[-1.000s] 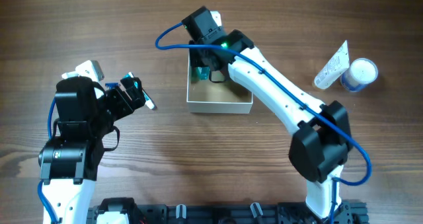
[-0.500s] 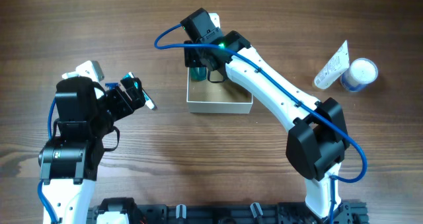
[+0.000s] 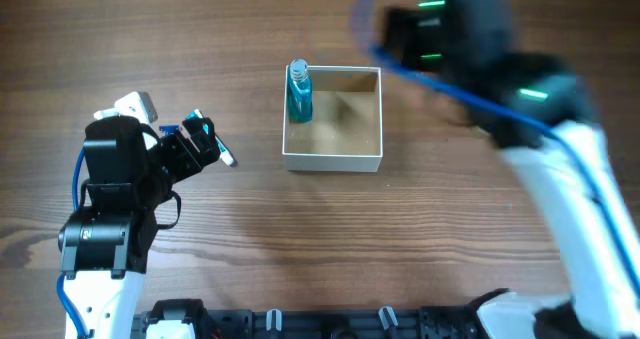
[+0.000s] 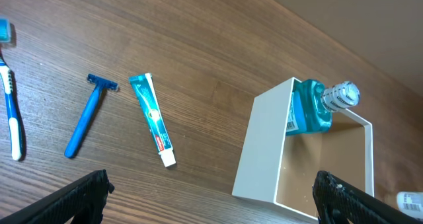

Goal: Pack container
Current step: 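Move the right gripper back to the white lotion tube and grasp it, then carry the lotion tube into the box beside the mouthwash and release, then move the right gripper to the cotton-swab tub and grasp it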

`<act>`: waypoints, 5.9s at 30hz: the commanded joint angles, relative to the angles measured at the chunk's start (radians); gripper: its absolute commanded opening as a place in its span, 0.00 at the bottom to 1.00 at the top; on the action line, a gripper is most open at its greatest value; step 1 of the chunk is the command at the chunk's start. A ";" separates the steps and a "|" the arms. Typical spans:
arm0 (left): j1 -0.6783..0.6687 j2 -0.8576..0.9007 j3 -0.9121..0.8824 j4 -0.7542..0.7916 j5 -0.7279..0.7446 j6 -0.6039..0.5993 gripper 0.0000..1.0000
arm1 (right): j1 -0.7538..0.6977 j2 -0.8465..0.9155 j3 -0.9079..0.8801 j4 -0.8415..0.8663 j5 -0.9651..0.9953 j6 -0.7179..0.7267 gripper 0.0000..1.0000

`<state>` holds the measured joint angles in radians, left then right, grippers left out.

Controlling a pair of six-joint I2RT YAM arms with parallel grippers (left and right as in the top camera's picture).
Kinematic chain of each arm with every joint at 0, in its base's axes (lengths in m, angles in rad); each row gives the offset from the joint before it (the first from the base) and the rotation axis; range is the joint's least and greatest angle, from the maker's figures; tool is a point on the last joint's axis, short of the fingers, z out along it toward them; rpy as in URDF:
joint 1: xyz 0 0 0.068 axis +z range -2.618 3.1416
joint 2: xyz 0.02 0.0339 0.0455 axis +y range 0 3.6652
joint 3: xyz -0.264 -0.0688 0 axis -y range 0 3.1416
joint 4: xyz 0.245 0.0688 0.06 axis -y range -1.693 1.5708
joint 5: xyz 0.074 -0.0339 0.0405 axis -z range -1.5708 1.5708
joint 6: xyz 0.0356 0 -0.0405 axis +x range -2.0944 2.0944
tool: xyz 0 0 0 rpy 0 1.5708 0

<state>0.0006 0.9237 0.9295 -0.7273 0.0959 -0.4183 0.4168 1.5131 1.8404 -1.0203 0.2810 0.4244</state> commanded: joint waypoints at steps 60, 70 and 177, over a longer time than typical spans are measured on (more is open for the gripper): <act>-0.005 0.002 0.020 -0.021 0.011 -0.009 1.00 | -0.275 0.043 -0.021 -0.119 -0.249 -0.248 0.04; -0.005 0.002 0.020 -0.022 0.011 -0.009 1.00 | 0.061 0.084 0.072 -0.116 -0.241 -0.089 0.04; -0.005 0.002 0.020 -0.029 0.011 -0.009 1.00 | -0.821 0.662 0.003 -0.143 -0.241 -0.108 1.00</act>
<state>0.0006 0.9237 0.9295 -0.7570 0.0959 -0.4183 -0.4068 2.1433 1.8858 -1.1828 0.0517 0.3271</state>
